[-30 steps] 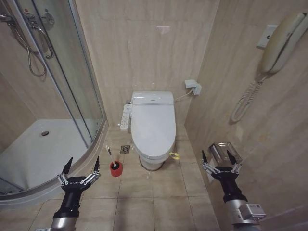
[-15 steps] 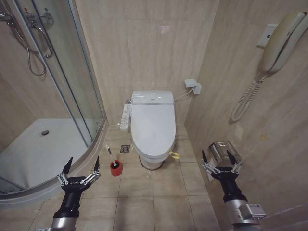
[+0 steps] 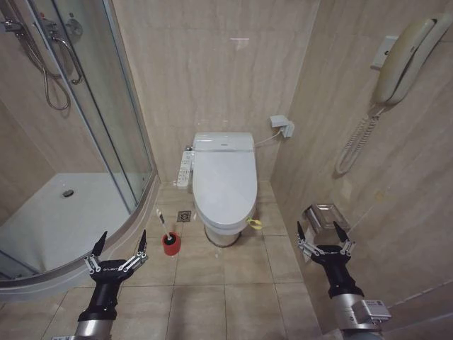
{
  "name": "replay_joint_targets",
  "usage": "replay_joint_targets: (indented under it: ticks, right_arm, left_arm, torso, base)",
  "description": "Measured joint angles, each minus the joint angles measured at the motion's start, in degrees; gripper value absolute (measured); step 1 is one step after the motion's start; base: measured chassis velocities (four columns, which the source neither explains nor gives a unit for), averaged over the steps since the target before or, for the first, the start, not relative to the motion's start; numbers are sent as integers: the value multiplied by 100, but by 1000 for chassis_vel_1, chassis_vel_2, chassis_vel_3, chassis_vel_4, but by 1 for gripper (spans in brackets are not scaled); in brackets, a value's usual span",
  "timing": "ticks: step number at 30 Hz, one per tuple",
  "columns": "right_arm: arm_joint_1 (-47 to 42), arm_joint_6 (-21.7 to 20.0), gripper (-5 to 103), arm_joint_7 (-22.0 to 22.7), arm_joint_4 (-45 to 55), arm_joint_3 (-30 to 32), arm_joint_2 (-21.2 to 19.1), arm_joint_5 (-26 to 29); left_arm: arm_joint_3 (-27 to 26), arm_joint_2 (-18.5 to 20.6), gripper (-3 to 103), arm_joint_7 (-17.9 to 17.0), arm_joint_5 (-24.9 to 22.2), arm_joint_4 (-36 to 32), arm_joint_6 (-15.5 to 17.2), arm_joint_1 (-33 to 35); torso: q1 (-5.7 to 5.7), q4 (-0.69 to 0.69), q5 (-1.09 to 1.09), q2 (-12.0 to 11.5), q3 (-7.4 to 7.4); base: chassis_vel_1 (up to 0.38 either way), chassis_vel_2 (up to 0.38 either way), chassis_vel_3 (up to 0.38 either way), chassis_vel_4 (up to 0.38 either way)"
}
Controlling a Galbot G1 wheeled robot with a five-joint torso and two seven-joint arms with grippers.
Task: Open the toilet lid, clean the toilet bowl with a toilet brush, close the toilet lid, and flush.
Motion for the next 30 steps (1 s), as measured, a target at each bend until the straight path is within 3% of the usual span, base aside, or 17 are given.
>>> replay_joint_targets:
  ticks: [30]
  right_arm:
    - [0, 0, 100, 0, 0, 0, 0, 0]
  left_arm:
    - [0, 0, 100, 0, 0, 0, 0, 0]
  torso:
    - [-1, 0, 0, 0, 0]
  base:
    - [0, 0, 0, 0]
